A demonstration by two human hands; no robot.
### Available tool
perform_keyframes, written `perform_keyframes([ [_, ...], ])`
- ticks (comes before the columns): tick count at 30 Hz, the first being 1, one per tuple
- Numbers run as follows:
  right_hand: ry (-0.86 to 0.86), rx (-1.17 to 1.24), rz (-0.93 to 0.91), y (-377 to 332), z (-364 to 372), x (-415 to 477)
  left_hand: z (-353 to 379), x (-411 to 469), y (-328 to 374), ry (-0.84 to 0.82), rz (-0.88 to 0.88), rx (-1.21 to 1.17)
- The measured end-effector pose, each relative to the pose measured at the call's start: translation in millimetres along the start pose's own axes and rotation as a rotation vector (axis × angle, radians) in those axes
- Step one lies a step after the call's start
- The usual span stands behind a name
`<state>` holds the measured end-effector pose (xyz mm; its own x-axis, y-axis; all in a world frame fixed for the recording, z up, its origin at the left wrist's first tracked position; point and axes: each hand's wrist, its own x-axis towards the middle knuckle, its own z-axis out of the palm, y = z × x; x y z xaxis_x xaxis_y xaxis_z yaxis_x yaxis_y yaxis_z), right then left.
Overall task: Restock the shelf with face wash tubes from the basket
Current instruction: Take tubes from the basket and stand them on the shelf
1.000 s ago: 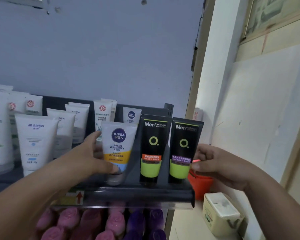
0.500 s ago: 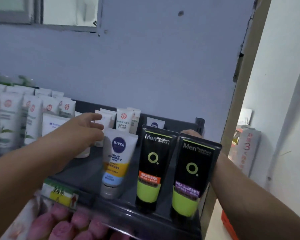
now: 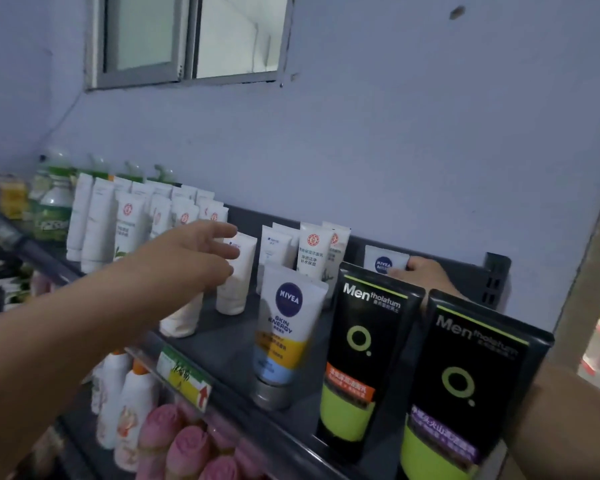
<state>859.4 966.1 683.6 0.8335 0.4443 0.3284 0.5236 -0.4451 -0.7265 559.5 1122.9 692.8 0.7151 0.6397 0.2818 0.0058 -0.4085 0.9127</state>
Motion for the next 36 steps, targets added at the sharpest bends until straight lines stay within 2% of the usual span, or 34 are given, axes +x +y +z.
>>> perform_keyframes([
  [3,0.046,0.071,-0.005,-21,-28,-13,-4,5,11,0.014,0.06,0.004],
  [6,-0.003,0.258,-0.012,-50,-60,-30,-5,12,21,-0.022,0.1,-0.069],
  [11,-0.009,0.221,-0.062,-100,-99,-69,-2,28,30,-0.137,0.162,-0.168],
  [18,0.033,0.042,-0.033,-160,-87,-100,-3,50,17,-0.267,0.129,-0.231],
  [22,0.043,-0.253,0.013,-179,-55,-103,2,58,0,-0.348,0.05,-0.288],
  [26,0.032,-0.381,0.111,-187,-26,-103,10,60,-16,-0.452,-0.049,-0.38],
  [32,-0.09,-0.458,0.24,-191,-3,-102,16,65,-41,-0.577,-0.198,-0.505],
  [36,-0.205,-0.568,0.304,-188,14,-98,16,71,-51,-0.632,-0.228,-0.523],
])
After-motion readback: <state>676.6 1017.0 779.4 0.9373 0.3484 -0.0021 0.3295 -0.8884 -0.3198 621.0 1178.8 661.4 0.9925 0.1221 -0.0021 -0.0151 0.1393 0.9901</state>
